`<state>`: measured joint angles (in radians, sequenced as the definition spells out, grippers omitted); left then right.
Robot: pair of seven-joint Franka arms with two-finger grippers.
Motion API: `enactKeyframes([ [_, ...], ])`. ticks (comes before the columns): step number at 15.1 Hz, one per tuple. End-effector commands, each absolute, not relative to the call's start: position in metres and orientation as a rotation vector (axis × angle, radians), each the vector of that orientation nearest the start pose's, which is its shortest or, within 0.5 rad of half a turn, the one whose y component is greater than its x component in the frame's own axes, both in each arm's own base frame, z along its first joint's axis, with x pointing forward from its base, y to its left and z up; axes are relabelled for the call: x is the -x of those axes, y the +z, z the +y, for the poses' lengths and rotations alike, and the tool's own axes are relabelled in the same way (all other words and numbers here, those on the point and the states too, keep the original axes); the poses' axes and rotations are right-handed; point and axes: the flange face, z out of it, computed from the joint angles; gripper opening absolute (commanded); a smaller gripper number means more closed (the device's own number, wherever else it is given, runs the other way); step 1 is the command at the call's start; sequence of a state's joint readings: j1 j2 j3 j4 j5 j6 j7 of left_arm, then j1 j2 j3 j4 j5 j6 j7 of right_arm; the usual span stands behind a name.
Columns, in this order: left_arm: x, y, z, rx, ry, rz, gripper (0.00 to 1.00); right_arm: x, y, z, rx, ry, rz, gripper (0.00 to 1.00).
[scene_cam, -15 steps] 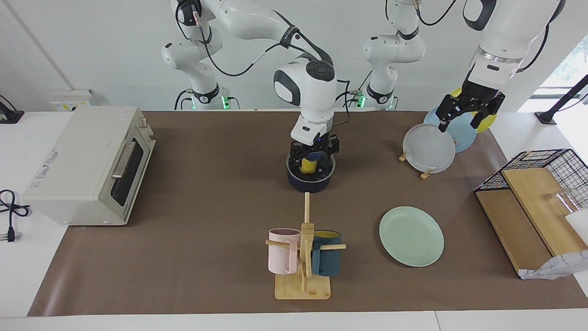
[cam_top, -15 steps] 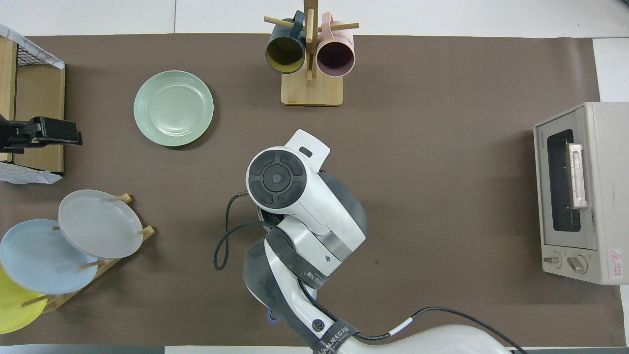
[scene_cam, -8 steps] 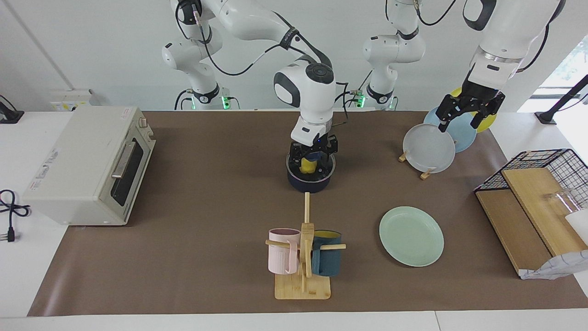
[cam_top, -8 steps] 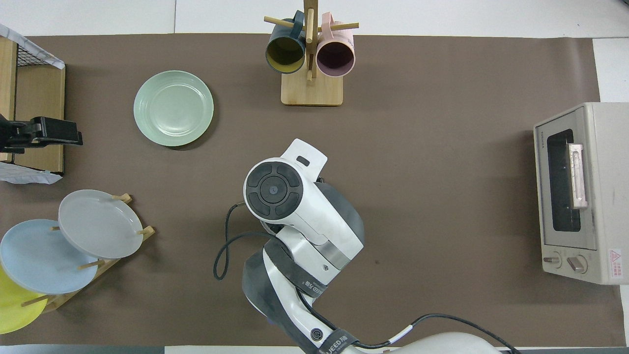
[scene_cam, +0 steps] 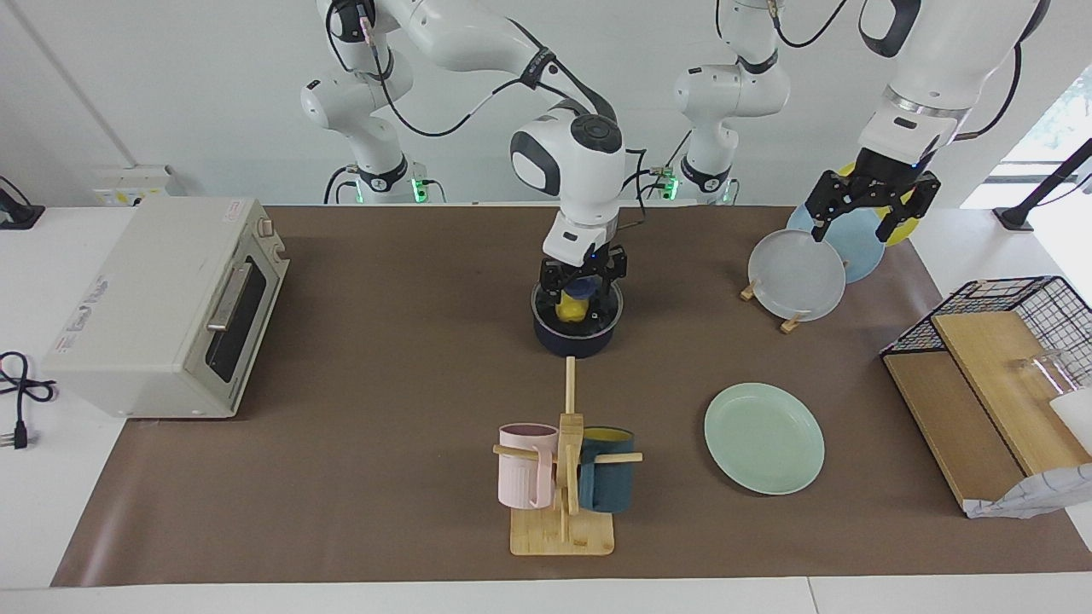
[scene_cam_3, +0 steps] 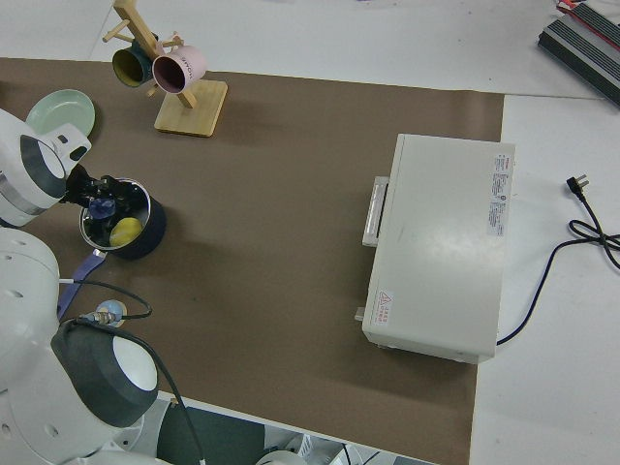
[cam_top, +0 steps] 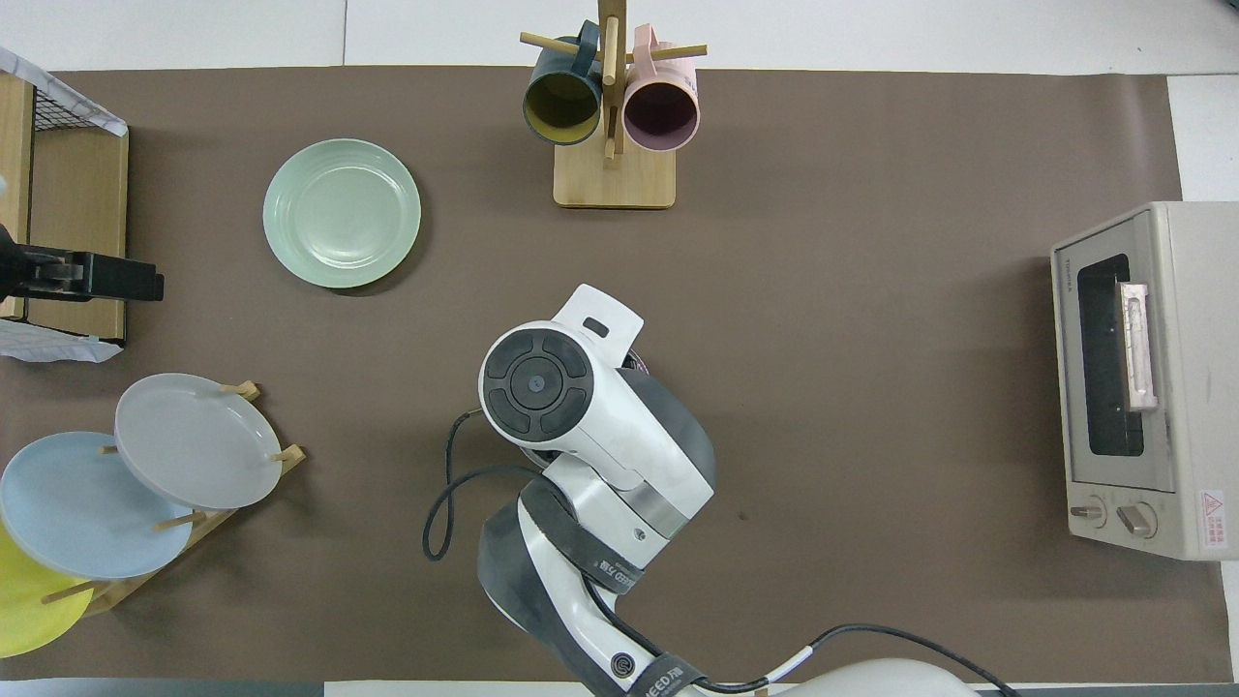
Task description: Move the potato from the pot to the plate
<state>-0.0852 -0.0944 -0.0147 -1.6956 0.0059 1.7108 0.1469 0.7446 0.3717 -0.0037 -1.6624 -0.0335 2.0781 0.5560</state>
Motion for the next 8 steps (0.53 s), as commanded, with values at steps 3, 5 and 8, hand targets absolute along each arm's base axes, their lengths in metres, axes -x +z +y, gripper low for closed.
enactKeyframes([
  [3, -0.5246, 0.6288, -0.0404, 3.049, -0.129, 0.673, 1.0, -0.4848, 0.4015, 0.442, 3.126, -0.099, -0.315, 0.67],
  [5, -0.5256, 0.6298, -0.0405, 3.05, -0.146, 0.661, 1.0, -0.4868, 0.4021, 0.4411, 3.125, -0.103, -0.307, 0.58],
  [8, -0.5271, 0.6301, -0.0409, 3.085, -0.162, 0.507, 1.0, -0.4896, 0.4065, 0.4396, 3.121, -0.109, -0.296, 0.56],
])
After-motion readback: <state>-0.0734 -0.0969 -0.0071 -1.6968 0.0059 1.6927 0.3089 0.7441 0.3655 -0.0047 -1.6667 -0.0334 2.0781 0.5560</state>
